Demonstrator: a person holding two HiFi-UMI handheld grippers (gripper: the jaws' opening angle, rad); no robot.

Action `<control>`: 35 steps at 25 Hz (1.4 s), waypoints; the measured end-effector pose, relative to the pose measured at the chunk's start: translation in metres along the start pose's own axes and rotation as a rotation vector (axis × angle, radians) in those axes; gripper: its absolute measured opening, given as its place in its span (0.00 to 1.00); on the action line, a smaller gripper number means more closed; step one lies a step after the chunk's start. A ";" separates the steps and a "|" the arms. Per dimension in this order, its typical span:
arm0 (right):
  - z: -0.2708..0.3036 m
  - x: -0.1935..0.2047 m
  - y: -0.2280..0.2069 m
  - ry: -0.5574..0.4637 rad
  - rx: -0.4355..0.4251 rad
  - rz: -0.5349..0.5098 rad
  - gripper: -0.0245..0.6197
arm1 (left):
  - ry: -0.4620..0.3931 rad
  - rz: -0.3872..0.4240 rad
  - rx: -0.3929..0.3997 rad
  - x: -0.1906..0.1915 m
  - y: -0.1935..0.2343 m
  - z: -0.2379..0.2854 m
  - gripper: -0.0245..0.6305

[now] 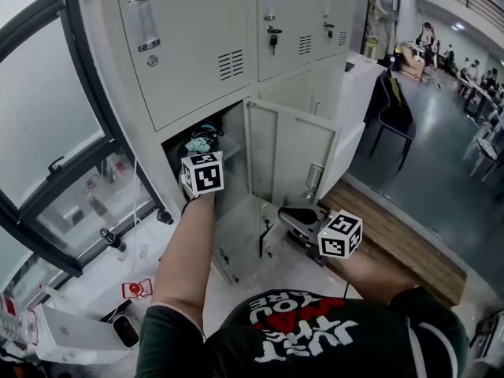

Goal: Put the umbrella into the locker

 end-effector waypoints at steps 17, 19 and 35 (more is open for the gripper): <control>0.013 0.000 -0.013 0.014 -0.007 0.008 0.09 | 0.139 0.060 -0.093 0.018 0.019 0.065 0.37; 0.018 -0.002 -0.012 0.015 -0.013 0.004 0.09 | 0.159 0.072 -0.096 0.023 0.022 0.076 0.38; 0.015 -0.001 -0.021 0.027 0.019 0.012 0.09 | 0.215 0.180 -0.149 0.034 0.027 0.120 0.40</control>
Point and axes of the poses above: the fingertips, and each gripper's own axes: z forward along the fingers, y to its left, x out of its underside, the point moved 3 cm from there along -z, backward along the fingers, and after that the axes turned 3 degrees about -x, right-handed, at the moved point
